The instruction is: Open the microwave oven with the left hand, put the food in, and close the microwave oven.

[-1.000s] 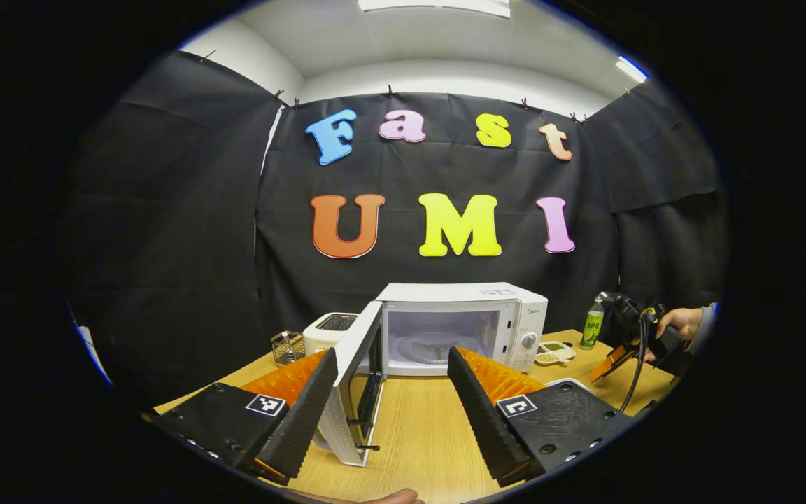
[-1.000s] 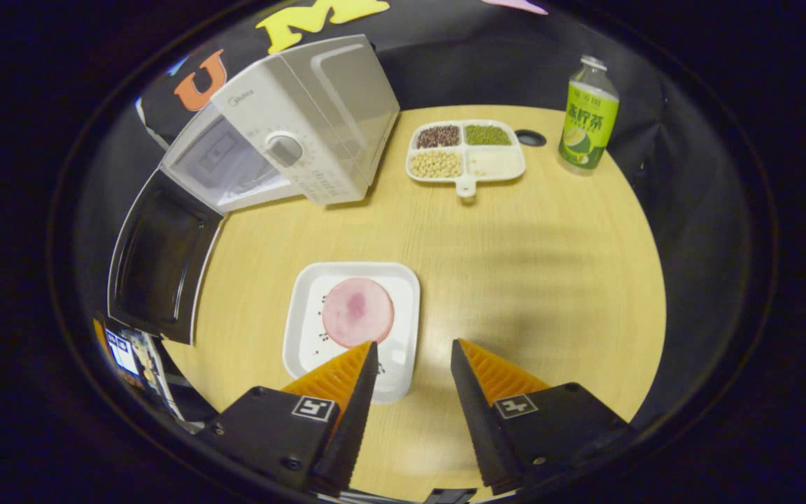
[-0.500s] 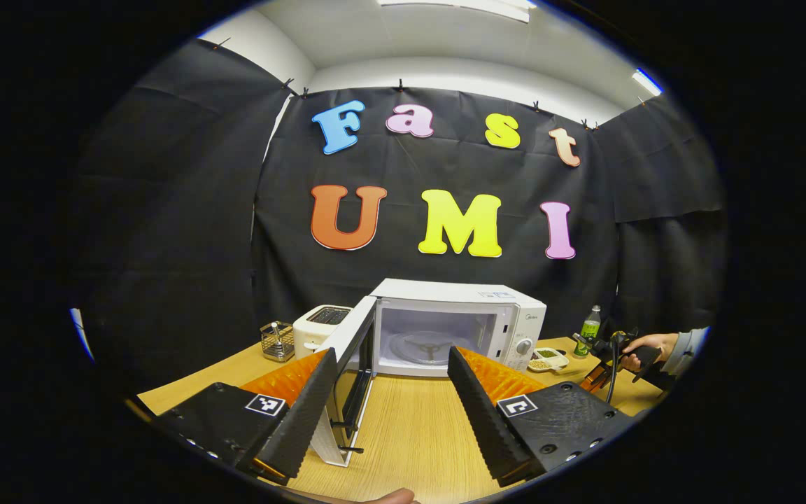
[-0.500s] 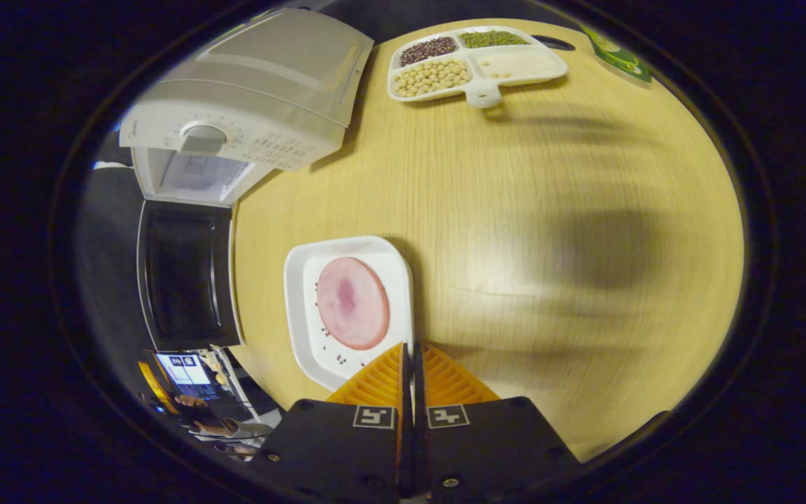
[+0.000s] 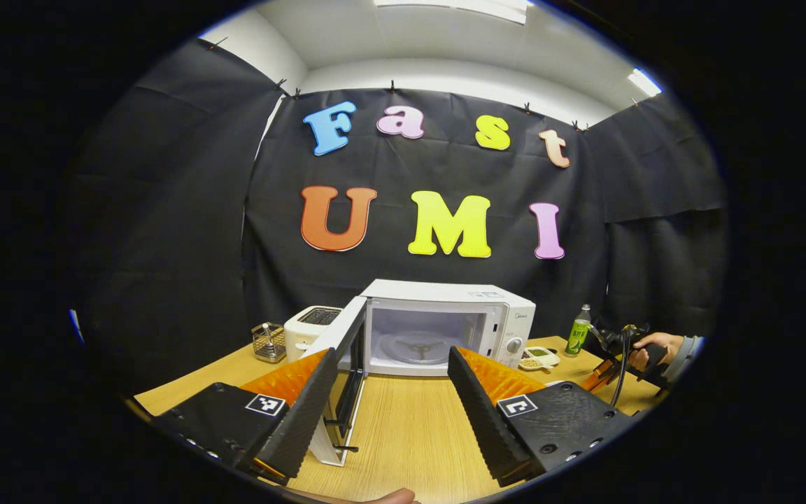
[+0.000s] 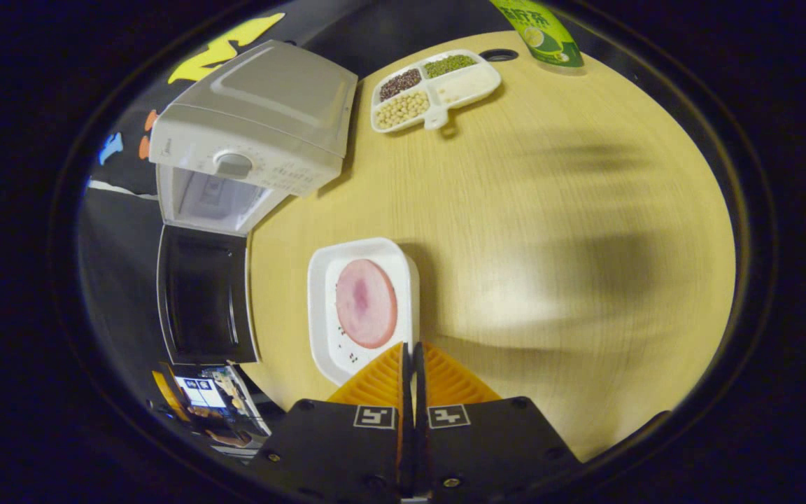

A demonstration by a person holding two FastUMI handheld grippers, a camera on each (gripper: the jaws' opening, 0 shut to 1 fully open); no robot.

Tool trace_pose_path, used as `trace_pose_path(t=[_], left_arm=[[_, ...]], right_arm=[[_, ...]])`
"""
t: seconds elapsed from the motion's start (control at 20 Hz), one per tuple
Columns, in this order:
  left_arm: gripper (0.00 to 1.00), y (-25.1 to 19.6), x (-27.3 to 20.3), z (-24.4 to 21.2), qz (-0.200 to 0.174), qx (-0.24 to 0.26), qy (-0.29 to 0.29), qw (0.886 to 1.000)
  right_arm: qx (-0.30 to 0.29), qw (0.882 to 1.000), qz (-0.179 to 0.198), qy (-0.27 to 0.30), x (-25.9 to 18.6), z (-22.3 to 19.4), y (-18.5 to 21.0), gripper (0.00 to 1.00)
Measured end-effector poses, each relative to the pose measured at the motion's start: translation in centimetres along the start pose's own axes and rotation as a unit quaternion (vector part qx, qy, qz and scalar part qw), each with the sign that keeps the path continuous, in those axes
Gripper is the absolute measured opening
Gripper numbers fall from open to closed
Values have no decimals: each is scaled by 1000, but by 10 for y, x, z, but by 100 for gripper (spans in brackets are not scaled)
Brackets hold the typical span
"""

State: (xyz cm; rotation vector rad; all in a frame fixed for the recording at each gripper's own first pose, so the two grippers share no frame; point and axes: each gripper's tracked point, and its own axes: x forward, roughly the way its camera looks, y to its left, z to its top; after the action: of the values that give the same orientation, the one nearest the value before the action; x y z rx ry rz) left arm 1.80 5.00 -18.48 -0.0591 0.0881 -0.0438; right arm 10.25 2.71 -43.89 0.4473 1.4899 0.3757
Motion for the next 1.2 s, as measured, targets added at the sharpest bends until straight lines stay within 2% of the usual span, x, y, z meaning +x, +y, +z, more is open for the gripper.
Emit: trace_pose_path(t=[0.25, 0.35, 0.65, 0.7, 0.8, 0.9, 1.05, 1.2], left_arm=[[94, 16, -10, -3, 0, 11, -1, 1000], [94, 33, -16, -3, 17, 8, 1, 1000], [94, 76, -43, -4, 39, 2, -9, 999], [94, 86, -48, -2, 46, 2, -14, 999], [94, 98, -54, 1, 51, -1, -24, 998], [94, 108, -57, 1, 53, -7, -29, 998], [93, 129, -59, -1, 74, -7, -36, 997], [94, 140, -60, -8, 83, -13, -32, 996]], right_arm=[[-7, 1000, 21, -20, -3, -24, 59, 4], [-2, 999, 25, -24, 5, -36, 87, 4], [12, 998, 40, -40, 54, -52, 175, 4], [20, 998, 46, -49, 63, -49, 189, 0], [48, 994, 61, -79, 78, -41, 213, 4], [100, 985, 77, -117, 92, -27, 233, 4], [174, 966, 85, -170, 116, -1, 247, 4], [248, 936, 108, -226, 140, 31, 267, 4]])
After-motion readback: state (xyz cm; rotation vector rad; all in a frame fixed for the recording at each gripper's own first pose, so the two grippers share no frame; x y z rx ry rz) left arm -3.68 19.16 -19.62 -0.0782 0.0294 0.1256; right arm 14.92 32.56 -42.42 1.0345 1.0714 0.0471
